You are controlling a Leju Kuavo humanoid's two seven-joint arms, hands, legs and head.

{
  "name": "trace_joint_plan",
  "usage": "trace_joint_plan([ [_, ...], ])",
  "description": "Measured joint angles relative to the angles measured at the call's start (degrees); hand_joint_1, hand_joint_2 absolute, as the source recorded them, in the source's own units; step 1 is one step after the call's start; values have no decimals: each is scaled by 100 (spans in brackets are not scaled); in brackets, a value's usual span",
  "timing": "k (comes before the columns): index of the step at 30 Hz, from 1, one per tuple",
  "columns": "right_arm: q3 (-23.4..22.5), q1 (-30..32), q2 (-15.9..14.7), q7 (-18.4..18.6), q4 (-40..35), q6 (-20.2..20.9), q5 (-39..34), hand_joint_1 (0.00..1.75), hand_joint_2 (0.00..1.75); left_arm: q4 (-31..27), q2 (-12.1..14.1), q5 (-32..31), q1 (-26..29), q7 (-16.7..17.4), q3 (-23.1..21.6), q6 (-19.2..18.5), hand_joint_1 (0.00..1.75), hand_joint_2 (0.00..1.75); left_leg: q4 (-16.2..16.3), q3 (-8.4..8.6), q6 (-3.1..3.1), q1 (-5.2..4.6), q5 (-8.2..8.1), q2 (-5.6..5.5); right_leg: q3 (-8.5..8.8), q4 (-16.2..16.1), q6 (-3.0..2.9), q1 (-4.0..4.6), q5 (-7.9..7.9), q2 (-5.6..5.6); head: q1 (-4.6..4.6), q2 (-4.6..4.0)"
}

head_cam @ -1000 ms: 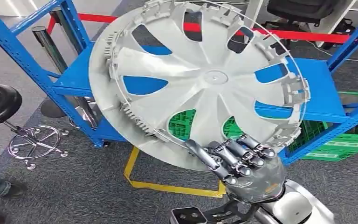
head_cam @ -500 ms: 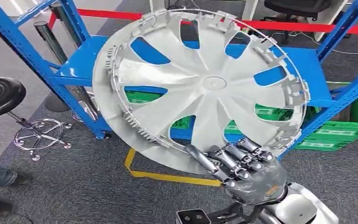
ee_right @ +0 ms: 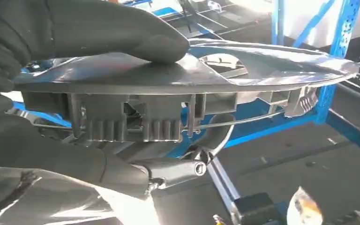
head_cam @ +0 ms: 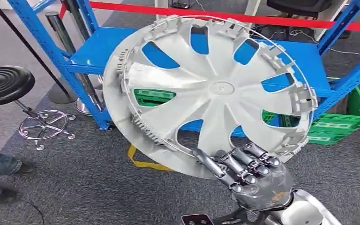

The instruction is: Take the parts from the cabinet and place them on the table.

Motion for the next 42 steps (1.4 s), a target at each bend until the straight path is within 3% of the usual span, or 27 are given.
trace_joint_plan([
  [1, 0, 4, 17, -4, -11, 0, 0, 175, 175, 0, -6, 0, -4, 0, -2, 0, 0, 0, 49, -47, -26, -20, 34, 1, 243, -341, -30, 32, -87, 24, -4, 0],
  [5, 0, 17, 44, -7, -15, 0, 0, 175, 175, 0, 7, 0, 17, -2, -4, 0, 0, 0, 35, -179, -133, -9, 217, -4, -3, -319, -197, 1, 29, 2, 2, 0],
  [7, 0, 4, 63, 0, -18, 0, 2, 175, 175, 0, 4, 0, 19, -2, -7, 0, 0, 0, 429, -306, -194, 4, -389, -8, -101, -292, -330, 14, 136, -20, -33, 0],
  [9, 0, 9, 79, 0, -15, 0, 2, 175, 175, 0, 9, 0, 26, -2, -7, 0, 0, 0, 1318, -478, -240, 12, -995, -8, -260, -269, -351, 35, 255, -35, -39, 0],
  [10, 0, 10, 81, 0, -15, 0, 2, 175, 175, 0, 9, 0, 26, -2, -7, 0, 0, 0, 1745, -521, -244, 12, -1132, -8, -357, -242, -359, 47, 313, -43, -37, 0],
  [11, 0, 10, 83, 0, -15, 0, 2, 175, 175, 0, 11, 0, 24, -2, -7, 0, 0, 0, 1870, -482, -238, 12, -1089, -8, -440, -214, -364, 57, 353, -49, -37, 0],
  [12, 0, 11, 85, -2, -15, 0, 2, 175, 175, 0, 11, 0, 23, -2, -9, 0, 0, 0, 1784, -327, -216, 10, -918, -8, -535, -180, -367, 70, 399, -49, -37, 0],
  [14, 0, 15, 90, -4, -15, 0, 2, 175, 175, 0, 11, 0, 19, -2, -9, 0, 0, 0, 1003, 247, -123, -8, -545, -12, -675, -147, -367, 108, 483, -37, -39, 0],
  [15, 0, 14, 90, -4, -17, 0, 2, 175, 175, 0, 13, 0, 13, -2, -11, 0, 0, 0, 493, 599, -50, -28, -507, -16, -710, -144, -361, 116, 530, -33, -35, 0],
  [16, 0, 15, 92, -2, -17, 0, 2, 175, 175, 0, 22, 0, -2, -2, -13, 2, 0, 0, 38, 870, 20, -51, -673, -9, -746, -134, -331, 151, 572, -33, -33, 0],
  [18, 0, 6, 94, -2, -17, 0, 2, 175, 175, 0, 13, 0, -9, -2, -15, 2, 0, 0, -153, 897, 1, -85, -658, -16, -795, -166, -247, 99, 693, -58, -28, 0],
  [20, 0, 6, 107, -15, -17, 0, 2, 175, 175, 0, 11, 0, -1, -2, -17, 0, 0, 0, -205, 827, 54, -103, -523, -13, -823, -214, -171, 80, 813, -60, -33, 0],
  [21, 0, 14, 107, -37, -15, 0, 2, 175, 175, 2, 8, 0, 0, -2, -20, -2, 0, 0, -286, 791, 69, -58, -421, 47, -876, -169, -147, 78, 682, -34, -46, 0],
  [22, 0, 2, 109, -48, -15, 0, 2, 175, 175, 2, 6, 0, -12, -2, -28, -7, 0, 0, -305, 716, 120, -53, -351, 35, -1004, 13, -117, 80, 363, -14, -20, 0],
  [24, 2, -10, 114, -50, -11, 0, 2, 175, 175, 2, -7, 0, -19, -4, -37, -20, 0, 0, -273, 544, 143, -51, -229, 39, -1189, 823, -77, 58, -277, -5, -2, 0],
  [25, 7, -11, 116, -52, -9, 0, 2, 175, 175, 2, -7, 2, -19, -4, -37, -20, 0, 0, -257, 447, 139, -53, -160, 41, -1272, 1290, -54, 53, -478, -5, -11, 0],
  [26, 13, -14, 122, -52, 2, 0, 0, 175, 175, 2, -4, 2, -19, -11, -37, -20, 0, 0, -240, 359, 131, -52, -100, 47, -1273, 1538, -40, 51, -464, -5, -6, 0],
  [27, 15, -18, 125, -52, 7, 0, 2, 175, 175, 2, 0, 2, -21, -13, -37, -22, 0, 0, -219, 267, 122, -48, -45, 51, -1168, 1544, -27, 44, -312, -6, -9, 0],
  [29, 15, -40, 129, -50, 9, 0, 2, 175, 175, 2, -2, 2, -29, -20, -39, -24, 0, 0, -140, 59, 85, -31, 57, 51, -624, 926, -5, 26, 125, -7, -11, 0],
  [30, 15, -64, 142, -46, 9, 0, 2, 175, 175, 2, -2, 2, -36, -20, -39, -24, 0, 0, -74, -17, 52, -26, 101, 43, -205, 358, 1, 13, 177, -6, -4, 0],
  [31, 15, -91, 149, -44, 9, 0, 2, 175, 175, 2, 2, 2, -36, -22, -39, -24, 0, 0, -33, -70, 21, -37, 121, 35, 44, -27, 8, 3, -9, -3, 0, 0],
  [32, 17, -113, 164, -44, 4, 0, 2, 175, 175, 2, 0, 2, -33, -24, -42, -24, 0, 0, 18, -125, -14, -52, 170, 32, 294, -417, -69, 42, -148, 26, -4, 0],
  [35, 20, -113, 175, -48, 9, 0, 2, 175, 175, 2, 11, 4, -20, -35, -42, -24, 0, 0, 0, -176, -97, -48, 348, 25, 63, -297, -178, 59, -43, 15, 11, 0],
  [36, 20, -137, 184, -48, 13, 0, 2, 175, 175, 2, 17, 4, -20, -35, -42, -24, 0, 0, 44, -232, -129, -22, 262, 7, -16, -304, -260, 25, 26, -15, 26, 0],
  [37, 20, -138, 190, -46, 17, 0, 2, 175, 175, 2, 17, 4, -15, -39, -42, -24, 0, 0, 195, -293, -172, -23, -82, 7, -60, -296, -333, 33, 100, -17, 11, 0],
  [40, 24, -149, 214, -44, 28, 0, 2, 175, 175, 2, 22, 4, -8, -52, -44, -24, 0, 0, 1370, -441, -236, 2, -1079, 8, -307, -268, -373, 54, 337, -23, -13, 0],
  [42, 26, -154, 216, -35, 39, 0, 2, 175, 175, 2, 22, 4, -14, -63, -44, -24, 0, 0, 1765, -392, -234, 4, -1024, 8, -504, -218, -372, 63, 448, -32, -13, 0],
])
